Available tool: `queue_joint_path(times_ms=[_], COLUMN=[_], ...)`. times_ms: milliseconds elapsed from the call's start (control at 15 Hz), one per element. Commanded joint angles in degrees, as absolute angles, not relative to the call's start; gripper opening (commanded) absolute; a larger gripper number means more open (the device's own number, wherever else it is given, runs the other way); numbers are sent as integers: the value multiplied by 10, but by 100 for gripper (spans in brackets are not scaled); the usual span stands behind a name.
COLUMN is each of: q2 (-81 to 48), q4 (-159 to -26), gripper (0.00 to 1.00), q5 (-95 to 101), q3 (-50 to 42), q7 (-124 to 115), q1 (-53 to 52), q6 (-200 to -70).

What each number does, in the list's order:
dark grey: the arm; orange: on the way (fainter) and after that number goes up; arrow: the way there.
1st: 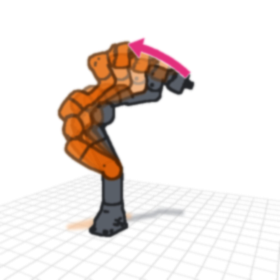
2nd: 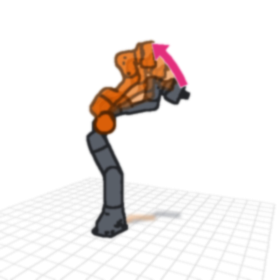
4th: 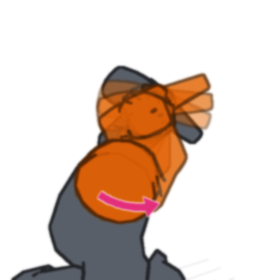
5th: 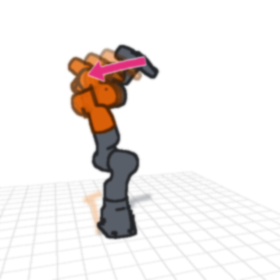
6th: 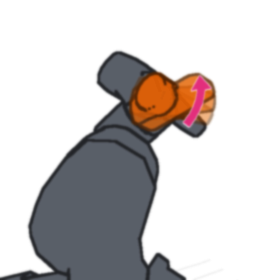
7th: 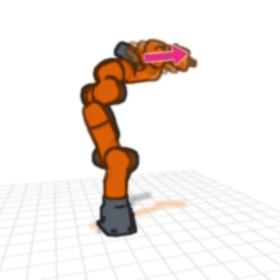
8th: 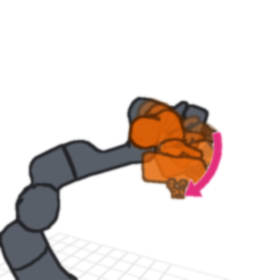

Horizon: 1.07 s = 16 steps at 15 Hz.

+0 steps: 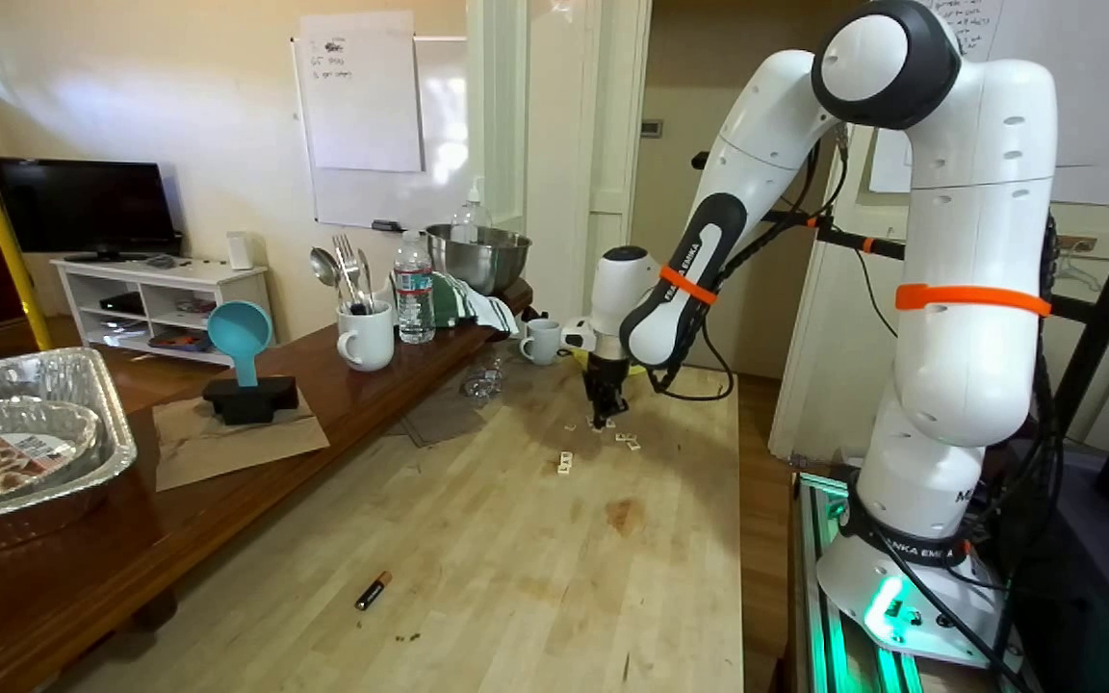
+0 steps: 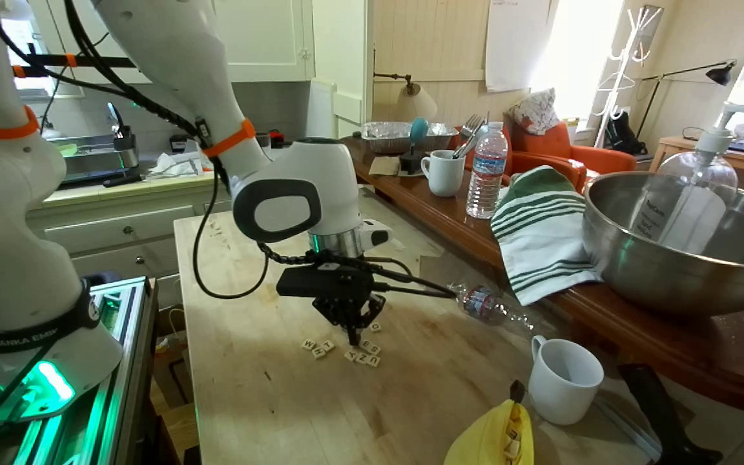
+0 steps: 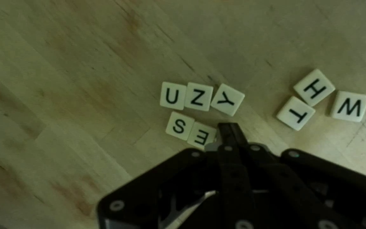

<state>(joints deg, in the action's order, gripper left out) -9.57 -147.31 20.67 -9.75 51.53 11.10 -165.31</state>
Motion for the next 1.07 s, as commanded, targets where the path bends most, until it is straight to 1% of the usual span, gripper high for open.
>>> queue_joint_path(times_ms=[0,333,1000], q2=[-106,-108,-110], q4=[-1475,-1467,-1430], gripper=[0,0,0], q5=[204,199,194], q3=[-93,-96,-88], q7=[515,468,223], q1=[115,106,78], q6=[-1654,-1635,-1518])
